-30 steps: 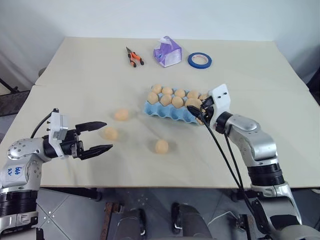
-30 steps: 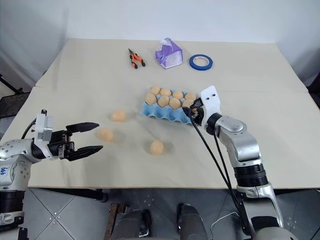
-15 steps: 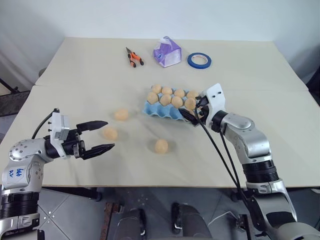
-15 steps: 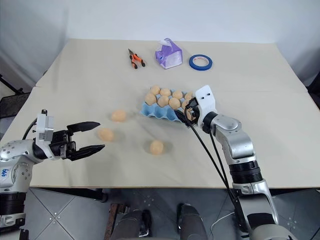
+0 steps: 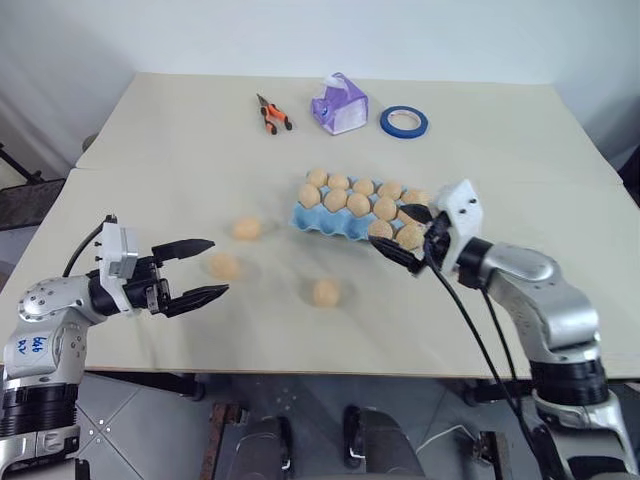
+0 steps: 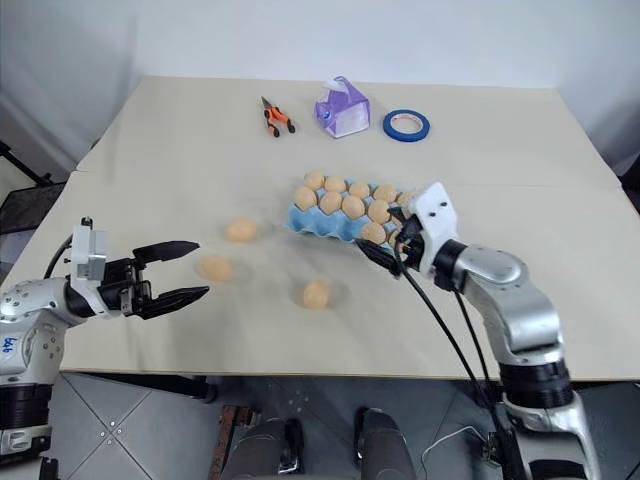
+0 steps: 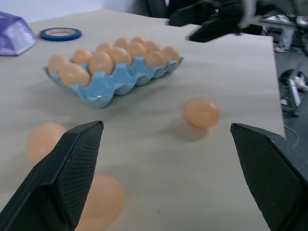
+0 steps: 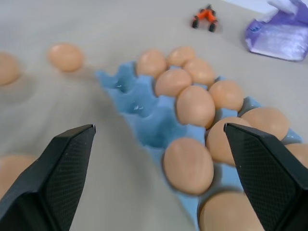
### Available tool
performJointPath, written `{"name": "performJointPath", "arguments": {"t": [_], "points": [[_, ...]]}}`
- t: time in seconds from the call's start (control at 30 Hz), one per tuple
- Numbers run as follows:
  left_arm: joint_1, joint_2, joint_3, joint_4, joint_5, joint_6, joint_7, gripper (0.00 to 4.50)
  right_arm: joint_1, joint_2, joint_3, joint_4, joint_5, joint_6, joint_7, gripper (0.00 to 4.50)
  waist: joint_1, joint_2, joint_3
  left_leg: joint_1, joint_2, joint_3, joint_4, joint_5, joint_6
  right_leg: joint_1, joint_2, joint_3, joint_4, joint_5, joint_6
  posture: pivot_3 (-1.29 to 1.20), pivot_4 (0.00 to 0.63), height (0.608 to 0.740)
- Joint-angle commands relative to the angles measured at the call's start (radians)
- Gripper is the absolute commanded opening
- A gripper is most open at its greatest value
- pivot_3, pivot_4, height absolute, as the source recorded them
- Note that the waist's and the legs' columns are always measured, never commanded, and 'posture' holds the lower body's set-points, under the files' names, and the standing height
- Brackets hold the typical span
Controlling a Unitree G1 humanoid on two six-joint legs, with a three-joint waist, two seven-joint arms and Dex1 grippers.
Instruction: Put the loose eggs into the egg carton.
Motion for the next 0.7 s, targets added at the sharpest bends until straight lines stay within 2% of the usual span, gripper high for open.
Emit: {"name": "performJointPath", "arguments": {"t": [0.03,0.17,0.43,0.57,0.7], "points": [[0.024,0.009,0.045,-0.042,-0.03,-0.006,0.016,4.5,0.08,-0.096,-0.083,-0.08,0.073,-0.035,0.133,4.47,0.001,0.0,0.0,0.0,0.0,0.0,0.0,0.0,0.0,0.0,0.0,0.0,0.0,0.0,0.0,0.0,0.15,0.74],[0.056,0.027,0.077,-0.034,-0.034,-0.014,0.008,4.5,0.227,-0.213,-0.183,-0.125,0.157,-0.036,0.273,4.47,0.0,0.0,0.0,0.0,0.0,0.0,0.0,-0.001,0.0,0.0,0.0,0.0,-0.001,0.0,0.0,0.0,0.15,0.74],[0.059,0.074,0.114,0.011,-0.029,-0.021,-0.006,4.5,0.404,-0.272,-0.287,-0.18,0.193,-0.039,0.307,4.47,0.003,0.0,0.0,0.001,0.001,-0.001,0.0,0.0,-0.001,0.001,0.0,0.0,-0.001,0.0,0.0,0.0,0.15,0.74],[0.04,0.076,0.105,0.022,-0.026,-0.022,-0.005,4.5,0.335,-0.219,-0.215,-0.221,0.208,0.004,0.212,4.47,-0.002,0.0,0.0,0.001,0.0,-0.001,0.0,-0.001,-0.001,0.001,-0.001,0.0,-0.002,0.0,-0.001,0.0,0.15,0.74],[0.015,0.073,0.089,0.03,-0.022,-0.025,-0.008,4.5,0.227,-0.125,-0.065,-0.259,0.19,0.065,0.095,4.47,-0.001,0.0,0.0,0.001,0.001,-0.001,-0.002,0.0,-0.002,-0.001,-0.001,0.0,-0.001,-0.001,-0.002,0.0,0.15,0.74]]}}
